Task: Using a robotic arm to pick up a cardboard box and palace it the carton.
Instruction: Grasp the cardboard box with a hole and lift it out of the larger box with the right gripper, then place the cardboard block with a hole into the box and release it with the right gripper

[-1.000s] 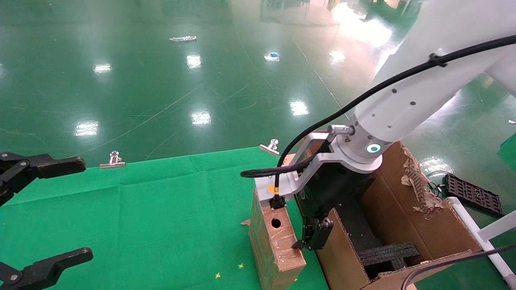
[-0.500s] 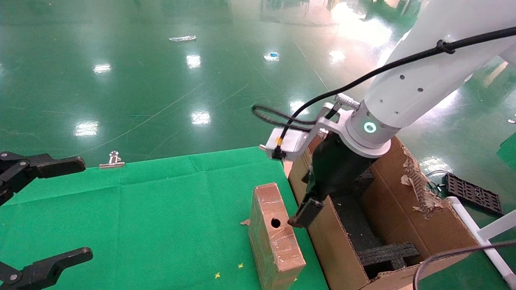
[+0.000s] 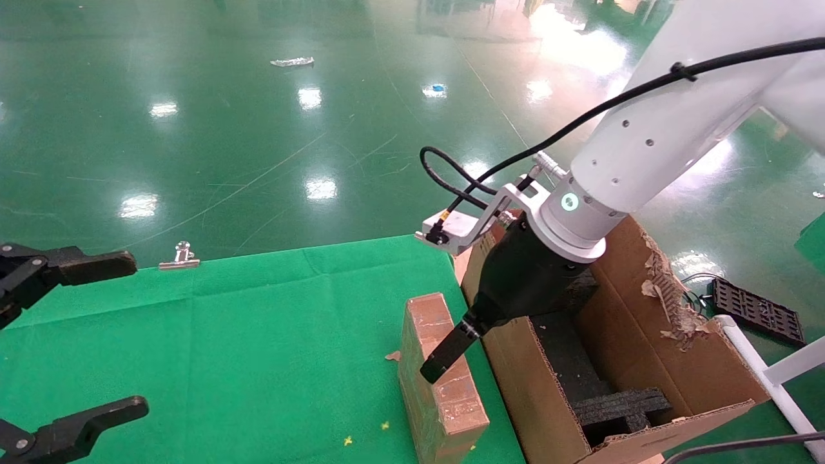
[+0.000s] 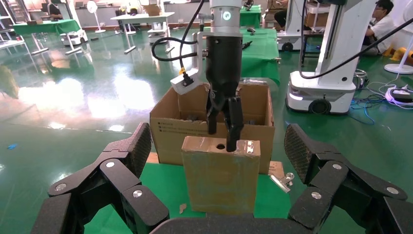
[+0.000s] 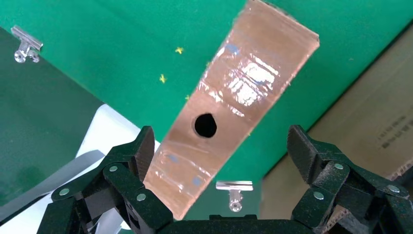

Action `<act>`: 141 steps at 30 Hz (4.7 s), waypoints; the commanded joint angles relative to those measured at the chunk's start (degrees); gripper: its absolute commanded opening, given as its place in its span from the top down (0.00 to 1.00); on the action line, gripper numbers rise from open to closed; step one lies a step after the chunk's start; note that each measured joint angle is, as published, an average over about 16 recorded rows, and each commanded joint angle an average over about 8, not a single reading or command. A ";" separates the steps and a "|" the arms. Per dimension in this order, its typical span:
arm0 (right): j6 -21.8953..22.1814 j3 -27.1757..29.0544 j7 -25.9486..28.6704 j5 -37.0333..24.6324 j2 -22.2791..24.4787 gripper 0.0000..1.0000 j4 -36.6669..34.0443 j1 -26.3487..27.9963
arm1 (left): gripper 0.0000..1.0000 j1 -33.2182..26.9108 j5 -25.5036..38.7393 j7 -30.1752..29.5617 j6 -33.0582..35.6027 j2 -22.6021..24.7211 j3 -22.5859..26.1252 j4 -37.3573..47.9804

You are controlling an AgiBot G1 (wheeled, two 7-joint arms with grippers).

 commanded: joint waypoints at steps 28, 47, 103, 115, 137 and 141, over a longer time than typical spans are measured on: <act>1.99 -2.45 2.03 -2.91 -1.25 1.00 1.91 -3.48 | 1.00 -0.02 -0.08 0.06 -0.05 -0.05 0.11 0.00; 6.85 0.36 -1.70 -1.24 4.67 1.00 4.55 -3.15 | 1.00 -0.04 -0.13 0.09 -0.08 -0.08 0.18 0.00; 4.15 -0.19 -23.08 -15.33 15.45 1.00 -40.13 -0.86 | 0.00 -0.08 -0.26 0.19 -0.17 -0.16 0.38 0.00; 8.78 -0.62 -24.11 -15.12 10.29 1.00 -49.38 -7.35 | 0.00 -0.09 -0.29 0.21 -0.18 -0.17 0.42 0.00; 23.33 3.81 -29.81 -7.59 5.37 0.87 -57.56 -21.54 | 0.00 -0.11 -0.34 0.25 -0.22 -0.20 0.49 0.00; 23.44 3.65 -30.76 -7.83 4.68 0.37 -58.86 -21.84 | 0.00 -0.11 -0.35 0.25 -0.22 -0.21 0.51 0.00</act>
